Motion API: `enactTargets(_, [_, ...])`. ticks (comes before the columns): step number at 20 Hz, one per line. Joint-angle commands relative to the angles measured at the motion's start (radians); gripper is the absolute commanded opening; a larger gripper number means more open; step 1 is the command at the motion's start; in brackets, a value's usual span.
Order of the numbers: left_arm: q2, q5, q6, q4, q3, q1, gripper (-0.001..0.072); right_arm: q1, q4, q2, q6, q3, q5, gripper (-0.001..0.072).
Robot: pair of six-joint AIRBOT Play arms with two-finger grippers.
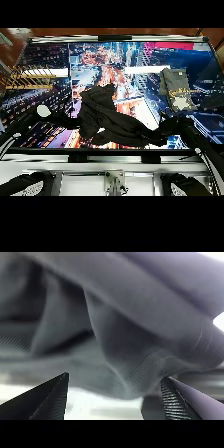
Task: Fold the shirts.
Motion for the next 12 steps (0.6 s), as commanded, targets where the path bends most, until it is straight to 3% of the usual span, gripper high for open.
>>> enactTargets(1, [0.008,0.0,0.007,-0.027,0.001,0.001,0.0028,0.001,0.008,-0.036,0.057,-0.004,0.077,0.0664])
enactTargets(2, [0.008,0.003,0.007,-0.034,0.001,0.0,0.0028,0.001,0.018,-0.063,0.057,-0.004,0.074,0.0518])
enactTargets(4, [0.008,0.003,0.007,-0.034,0.001,0.001,0.0028,0.0,0.037,-0.107,0.057,-0.003,0.075,0.0108])
enactTargets(5, [0.009,0.003,0.007,-0.034,0.001,0.001,0.0028,0.0,0.042,-0.111,0.054,-0.003,0.075,0.0068])
enactTargets(9, [0.078,0.003,0.05,-0.017,0.053,0.006,0.0027,0.0,-0.031,-0.019,-0.027,0.087,0.021,0.0067])
enactTargets(12, [0.181,0.002,0.052,0.013,0.222,0.056,0.0027,0.0,-0.151,0.131,-0.136,0.288,-0.016,0.0067])
